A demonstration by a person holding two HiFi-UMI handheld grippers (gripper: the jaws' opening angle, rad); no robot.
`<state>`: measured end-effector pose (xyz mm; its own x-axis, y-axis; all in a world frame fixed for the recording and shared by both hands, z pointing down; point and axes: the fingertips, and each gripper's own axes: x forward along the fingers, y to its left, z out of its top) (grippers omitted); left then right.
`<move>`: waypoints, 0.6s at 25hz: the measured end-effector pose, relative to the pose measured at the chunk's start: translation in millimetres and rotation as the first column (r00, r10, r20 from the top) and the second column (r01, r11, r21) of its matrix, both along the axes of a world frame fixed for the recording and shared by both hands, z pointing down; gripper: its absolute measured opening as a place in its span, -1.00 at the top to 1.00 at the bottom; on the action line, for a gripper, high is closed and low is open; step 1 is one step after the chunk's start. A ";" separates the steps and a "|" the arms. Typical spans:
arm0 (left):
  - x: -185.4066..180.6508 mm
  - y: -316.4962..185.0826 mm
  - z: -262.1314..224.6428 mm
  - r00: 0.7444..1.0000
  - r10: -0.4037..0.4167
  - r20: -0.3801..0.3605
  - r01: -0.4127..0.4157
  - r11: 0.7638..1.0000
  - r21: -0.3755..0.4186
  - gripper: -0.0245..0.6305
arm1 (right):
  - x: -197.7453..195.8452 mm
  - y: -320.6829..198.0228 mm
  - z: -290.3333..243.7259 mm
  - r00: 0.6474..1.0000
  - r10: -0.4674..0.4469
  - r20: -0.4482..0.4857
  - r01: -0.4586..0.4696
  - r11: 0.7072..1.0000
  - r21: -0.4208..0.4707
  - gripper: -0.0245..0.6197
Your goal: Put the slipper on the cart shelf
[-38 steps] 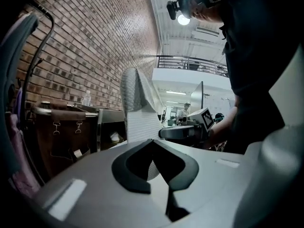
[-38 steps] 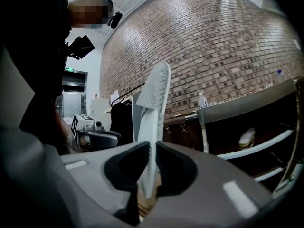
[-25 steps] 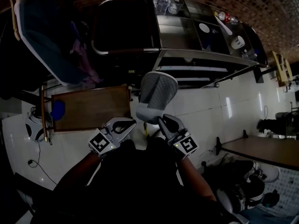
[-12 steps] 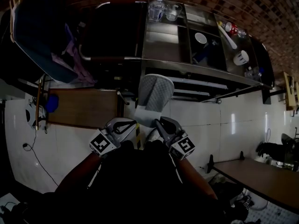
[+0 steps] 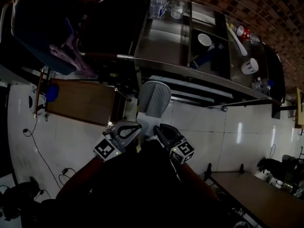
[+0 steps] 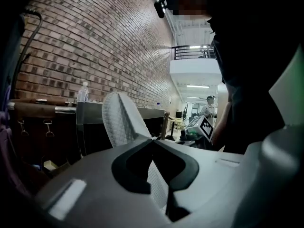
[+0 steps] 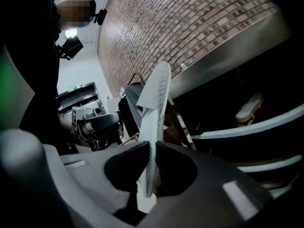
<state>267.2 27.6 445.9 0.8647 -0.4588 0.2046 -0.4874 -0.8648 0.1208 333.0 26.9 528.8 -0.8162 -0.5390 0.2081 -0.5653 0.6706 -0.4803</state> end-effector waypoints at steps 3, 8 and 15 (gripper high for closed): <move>-0.5 -4.3 3.5 1.000 -0.004 -0.013 0.004 1.000 -0.019 0.91 | 1.8 -0.1 18.8 1.000 0.006 0.010 -0.005 0.997 -0.073 0.79; -7.8 -13.1 10.2 1.000 0.000 -0.023 -0.001 1.000 -0.025 0.91 | 4.5 -4.4 63.1 0.999 0.034 0.012 -0.030 0.965 -0.260 0.79; -12.2 -27.4 27.8 1.000 0.018 -0.009 -0.018 0.999 -0.028 0.91 | 9.1 -34.8 92.4 0.997 0.046 -0.060 -0.063 0.948 -0.313 0.79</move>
<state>254.9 0.3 473.7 0.8746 -0.4373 0.2094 -0.4706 -0.8697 0.1491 342.1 -7.9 621.3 -0.7712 -0.4828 0.4149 -0.6262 0.4579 -0.6311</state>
